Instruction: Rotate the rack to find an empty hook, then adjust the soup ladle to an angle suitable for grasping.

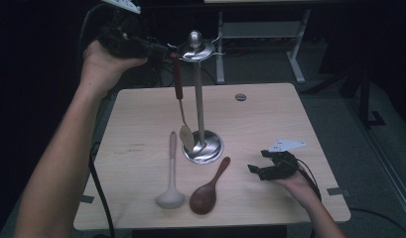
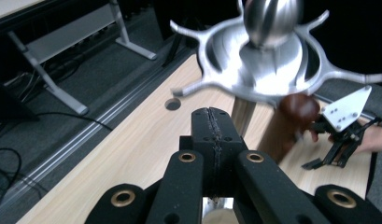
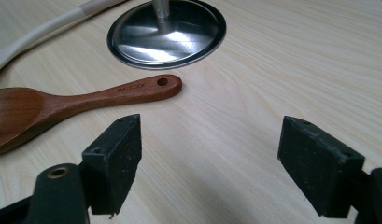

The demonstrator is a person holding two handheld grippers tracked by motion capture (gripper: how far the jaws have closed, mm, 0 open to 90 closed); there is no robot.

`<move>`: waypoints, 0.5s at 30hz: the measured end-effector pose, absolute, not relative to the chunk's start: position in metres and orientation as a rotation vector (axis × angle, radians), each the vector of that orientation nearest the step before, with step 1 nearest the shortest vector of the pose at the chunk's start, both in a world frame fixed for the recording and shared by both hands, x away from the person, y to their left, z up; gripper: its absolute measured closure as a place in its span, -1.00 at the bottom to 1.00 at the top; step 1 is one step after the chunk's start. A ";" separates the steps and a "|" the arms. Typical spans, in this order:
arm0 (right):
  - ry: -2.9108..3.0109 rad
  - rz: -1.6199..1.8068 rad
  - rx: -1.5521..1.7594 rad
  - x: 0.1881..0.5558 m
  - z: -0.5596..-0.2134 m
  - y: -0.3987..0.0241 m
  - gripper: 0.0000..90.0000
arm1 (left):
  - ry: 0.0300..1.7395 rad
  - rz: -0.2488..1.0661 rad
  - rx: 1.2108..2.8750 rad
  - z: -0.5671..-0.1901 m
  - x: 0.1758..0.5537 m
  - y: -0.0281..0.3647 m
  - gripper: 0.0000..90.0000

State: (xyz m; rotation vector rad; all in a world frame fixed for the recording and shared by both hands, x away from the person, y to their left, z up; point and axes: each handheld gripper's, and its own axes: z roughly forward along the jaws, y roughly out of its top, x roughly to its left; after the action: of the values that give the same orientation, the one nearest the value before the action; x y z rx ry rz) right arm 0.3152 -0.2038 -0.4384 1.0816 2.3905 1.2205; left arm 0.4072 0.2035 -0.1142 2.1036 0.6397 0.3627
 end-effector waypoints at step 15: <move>2.408 1.224 1.093 0.298 -0.441 -0.207 -0.58 | 0.664 0.349 2.129 -0.166 0.374 0.227 1.00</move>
State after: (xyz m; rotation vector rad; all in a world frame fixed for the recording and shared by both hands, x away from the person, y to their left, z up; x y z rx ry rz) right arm 0.2984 -0.2070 -0.4411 1.0930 2.4078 1.2244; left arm 0.3742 0.2270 -0.1658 2.1288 0.6638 0.3489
